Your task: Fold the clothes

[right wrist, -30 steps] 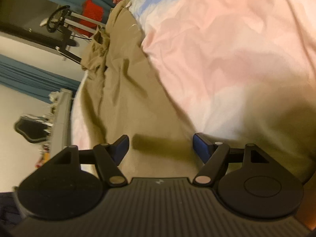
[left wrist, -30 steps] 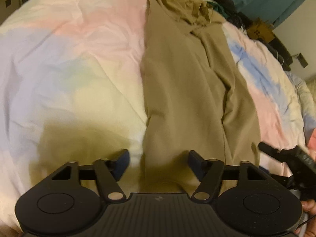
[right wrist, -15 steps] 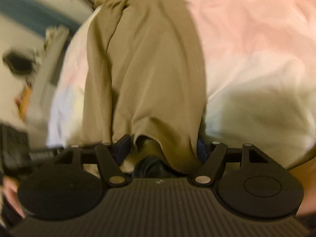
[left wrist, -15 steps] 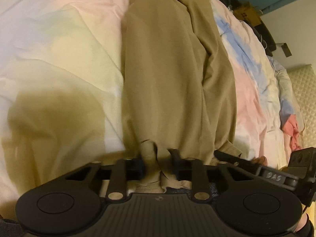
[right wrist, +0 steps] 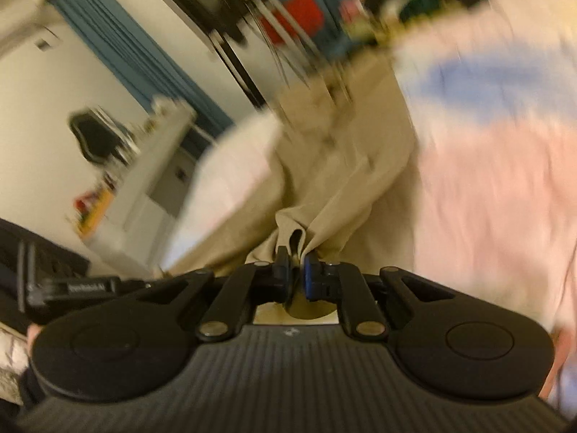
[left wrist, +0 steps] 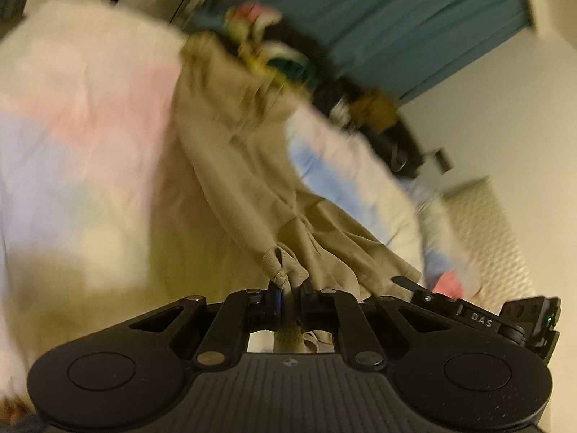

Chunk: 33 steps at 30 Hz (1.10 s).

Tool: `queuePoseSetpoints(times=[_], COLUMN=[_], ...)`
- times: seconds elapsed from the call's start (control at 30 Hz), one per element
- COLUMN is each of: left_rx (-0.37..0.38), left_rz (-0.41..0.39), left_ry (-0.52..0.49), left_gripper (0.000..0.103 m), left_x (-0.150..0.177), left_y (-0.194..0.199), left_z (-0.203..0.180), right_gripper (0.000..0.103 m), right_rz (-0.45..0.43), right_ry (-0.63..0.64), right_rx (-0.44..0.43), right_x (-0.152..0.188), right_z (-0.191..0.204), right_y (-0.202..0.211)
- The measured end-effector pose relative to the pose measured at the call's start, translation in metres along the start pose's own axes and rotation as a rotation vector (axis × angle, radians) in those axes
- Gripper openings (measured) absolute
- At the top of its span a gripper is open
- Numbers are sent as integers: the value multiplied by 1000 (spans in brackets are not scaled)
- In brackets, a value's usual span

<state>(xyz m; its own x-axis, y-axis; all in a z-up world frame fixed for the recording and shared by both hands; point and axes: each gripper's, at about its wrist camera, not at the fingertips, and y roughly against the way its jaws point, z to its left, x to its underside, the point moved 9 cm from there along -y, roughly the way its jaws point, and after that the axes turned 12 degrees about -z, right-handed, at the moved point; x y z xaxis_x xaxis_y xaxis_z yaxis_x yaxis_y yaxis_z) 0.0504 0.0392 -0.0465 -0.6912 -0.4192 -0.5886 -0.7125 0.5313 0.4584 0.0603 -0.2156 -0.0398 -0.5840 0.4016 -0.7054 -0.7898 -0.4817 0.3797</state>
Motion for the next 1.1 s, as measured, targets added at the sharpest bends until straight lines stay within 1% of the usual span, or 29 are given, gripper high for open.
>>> queuePoseSetpoints(times=[0.07, 0.1, 0.17, 0.2, 0.27, 0.3, 0.37, 0.43, 0.5, 0.53, 0.57, 0.63, 0.77, 0.87, 0.93, 1.0, 1.1], left_rx=[21, 30, 43, 37, 14, 4, -19, -37, -43, -49, -57, -74, -126, -165, -178, -202, -226], left_rz=[-43, -56, -68, -65, -52, -39, -11, 11, 34, 38, 39, 40, 34, -1, -32, -55, -85], left_ry=[-8, -13, -20, -21, -43, -37, -13, 7, 46, 55, 57, 65, 84, 43, 24, -2, -29], left_gripper=[9, 9, 9, 9, 9, 9, 9, 8, 8, 8, 8, 8, 9, 9, 9, 9, 9], left_x=[-11, -12, -6, 2, 19, 34, 65, 88, 99, 97, 93, 82, 38, -3, -30, -53, -76], left_y=[17, 26, 41, 47, 68, 73, 80, 84, 80, 75, 70, 55, 1, -39, -71, -103, -146], left_z=[-14, -19, -27, -28, -25, -23, -16, -4, 7, 11, 16, 24, 32, 32, 35, 40, 52], right_gripper=[11, 11, 11, 11, 11, 11, 11, 11, 11, 11, 11, 11, 11, 11, 11, 11, 11], right_rz=[-51, -72, -96, -107, -111, -106, -81, -40, -10, 1, 8, -9, -58, -89, -110, -133, -154], right_ry=[15, 24, 42, 52, 76, 86, 95, 77, 45, 25, 7, -14, -47, -75, -90, -67, -29], right_rx=[-34, -49, -72, -82, -85, -84, -84, -76, -66, -60, -54, -39, -22, 3, 22, 50, 97], right_x=[-23, -31, -37, -38, -26, -17, 9, 38, 58, 66, 71, 62, 29, 0, -18, -35, -51], right_z=[16, 23, 33, 37, 38, 36, 32, 25, 16, 10, 5, -4, -17, -30, -39, -50, -68], right_y=[17, 24, 40, 47, 62, 69, 80, 87, 92, 93, 93, 83, 47, 0, -31, -68, -121])
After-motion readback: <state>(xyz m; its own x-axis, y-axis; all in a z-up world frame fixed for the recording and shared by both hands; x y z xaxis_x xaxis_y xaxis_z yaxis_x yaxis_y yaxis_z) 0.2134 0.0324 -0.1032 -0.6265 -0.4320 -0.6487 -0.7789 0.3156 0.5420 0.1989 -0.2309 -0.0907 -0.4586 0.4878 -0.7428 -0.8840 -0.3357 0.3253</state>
